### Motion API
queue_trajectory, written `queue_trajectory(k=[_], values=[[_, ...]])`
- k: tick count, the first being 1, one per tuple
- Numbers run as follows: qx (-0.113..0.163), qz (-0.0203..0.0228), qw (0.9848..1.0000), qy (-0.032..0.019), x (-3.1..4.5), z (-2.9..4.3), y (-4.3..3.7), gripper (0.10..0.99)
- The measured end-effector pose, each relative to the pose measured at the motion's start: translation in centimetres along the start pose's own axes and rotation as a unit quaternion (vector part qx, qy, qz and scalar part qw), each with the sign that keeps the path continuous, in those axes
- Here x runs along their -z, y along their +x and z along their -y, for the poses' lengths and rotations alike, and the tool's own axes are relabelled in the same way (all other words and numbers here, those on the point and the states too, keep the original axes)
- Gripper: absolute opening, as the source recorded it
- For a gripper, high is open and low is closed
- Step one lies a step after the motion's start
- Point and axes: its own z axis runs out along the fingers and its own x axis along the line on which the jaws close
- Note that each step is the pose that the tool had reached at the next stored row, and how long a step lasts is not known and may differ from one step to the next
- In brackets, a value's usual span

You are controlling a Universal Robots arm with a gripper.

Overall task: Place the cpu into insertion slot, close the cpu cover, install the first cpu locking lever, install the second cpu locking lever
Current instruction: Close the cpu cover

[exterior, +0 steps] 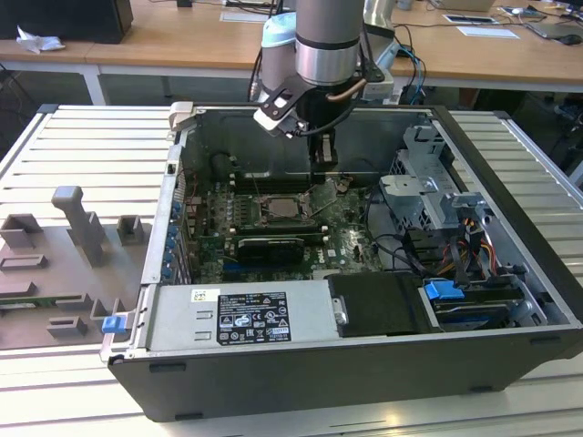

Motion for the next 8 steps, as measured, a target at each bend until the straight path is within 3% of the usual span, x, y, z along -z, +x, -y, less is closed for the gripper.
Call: queue_trajectory(k=[3, 6, 8], values=[[0.000, 0.0000, 1.0000, 0.0000, -0.05, -0.30, 0.00, 0.106], [0.000, 0.0001, 1.0000, 0.0002, -0.46, -1.45, 0.00, 0.106], [0.002, 0.0000, 1.0000, 0.0003, -0.50, -1.86, 0.00, 0.106]])
